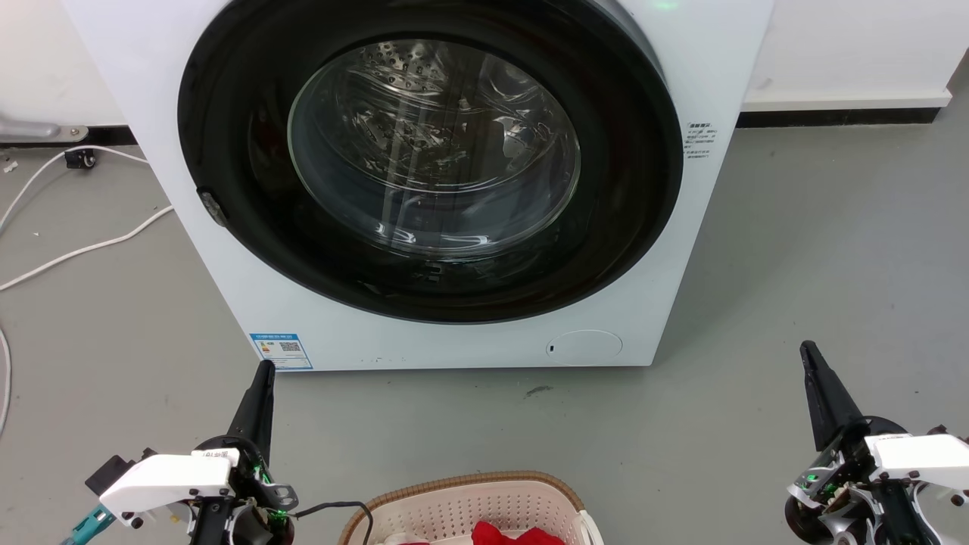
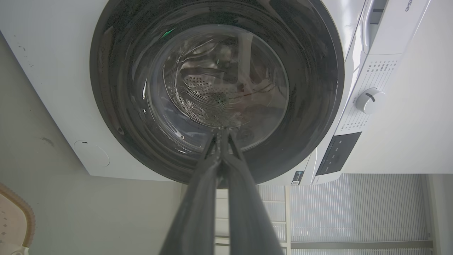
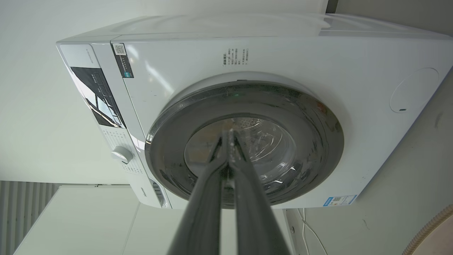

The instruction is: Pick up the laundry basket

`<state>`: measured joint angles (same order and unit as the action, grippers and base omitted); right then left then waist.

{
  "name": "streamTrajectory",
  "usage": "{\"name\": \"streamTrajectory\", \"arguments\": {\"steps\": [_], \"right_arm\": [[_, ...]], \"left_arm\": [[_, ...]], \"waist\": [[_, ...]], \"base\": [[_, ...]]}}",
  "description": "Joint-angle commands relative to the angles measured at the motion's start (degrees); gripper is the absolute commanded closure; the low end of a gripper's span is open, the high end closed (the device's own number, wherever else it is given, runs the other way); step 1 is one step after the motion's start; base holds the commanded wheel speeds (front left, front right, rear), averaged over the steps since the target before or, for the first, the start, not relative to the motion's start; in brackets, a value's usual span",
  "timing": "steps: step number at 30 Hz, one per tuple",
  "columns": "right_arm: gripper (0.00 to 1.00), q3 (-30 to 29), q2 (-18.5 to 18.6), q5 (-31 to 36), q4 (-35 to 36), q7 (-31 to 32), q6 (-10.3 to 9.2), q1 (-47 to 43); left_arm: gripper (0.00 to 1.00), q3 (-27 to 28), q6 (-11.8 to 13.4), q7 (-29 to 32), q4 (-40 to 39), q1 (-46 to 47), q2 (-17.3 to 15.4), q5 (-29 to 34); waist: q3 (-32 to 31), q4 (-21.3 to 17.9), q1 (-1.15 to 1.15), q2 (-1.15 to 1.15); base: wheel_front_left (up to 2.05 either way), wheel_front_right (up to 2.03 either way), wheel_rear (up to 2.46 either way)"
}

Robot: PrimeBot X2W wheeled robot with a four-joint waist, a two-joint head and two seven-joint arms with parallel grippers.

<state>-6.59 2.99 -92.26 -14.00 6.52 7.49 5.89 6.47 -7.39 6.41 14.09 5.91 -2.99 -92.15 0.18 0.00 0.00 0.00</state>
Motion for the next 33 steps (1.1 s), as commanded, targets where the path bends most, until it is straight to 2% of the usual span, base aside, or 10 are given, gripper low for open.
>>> {"name": "streamTrajectory", "arguments": {"steps": [1, 11, 12, 26, 33], "right_arm": [[1.00, -0.1, -0.2, 0.2, -0.1, 0.1, 0.00, 0.6], [1.00, -0.1, -0.2, 0.2, -0.1, 0.1, 0.00, 0.6], [0.00, 0.0, 0.0, 0.0, 0.0, 0.0, 0.00, 0.0], [0.00, 2.8, 0.2, 2.1, 1.2, -3.0, 0.00, -0.8], [0.00, 4.2, 0.9, 7.8, 2.0, -5.3, 0.00, -0.7]], "left_arm": [[1.00, 0.2, -0.2, 0.2, 0.1, 0.7, 0.1, 0.1], [1.00, 0.2, -0.2, 0.2, 0.1, 0.7, 0.1, 0.1], [0.00, 0.0, 0.0, 0.0, 0.0, 0.0, 0.0, 0.1], [0.00, -3.2, 0.0, -3.3, -1.1, -0.2, 0.1, 3.4], [0.00, -4.0, 0.0, -5.4, -4.0, -0.3, 0.1, 10.9]], "waist": [[0.0, 0.0, 0.00, 0.00], [0.0, 0.0, 0.00, 0.00], [0.0, 0.0, 0.00, 0.00], [0.1, 0.1, 0.00, 0.00], [0.1, 0.2, 0.00, 0.00]], "base": [[0.00, 0.00, 0.00], [0.00, 0.00, 0.00], [0.00, 0.00, 0.00], [0.00, 0.00, 0.00], [0.00, 0.00, 0.00]]}}
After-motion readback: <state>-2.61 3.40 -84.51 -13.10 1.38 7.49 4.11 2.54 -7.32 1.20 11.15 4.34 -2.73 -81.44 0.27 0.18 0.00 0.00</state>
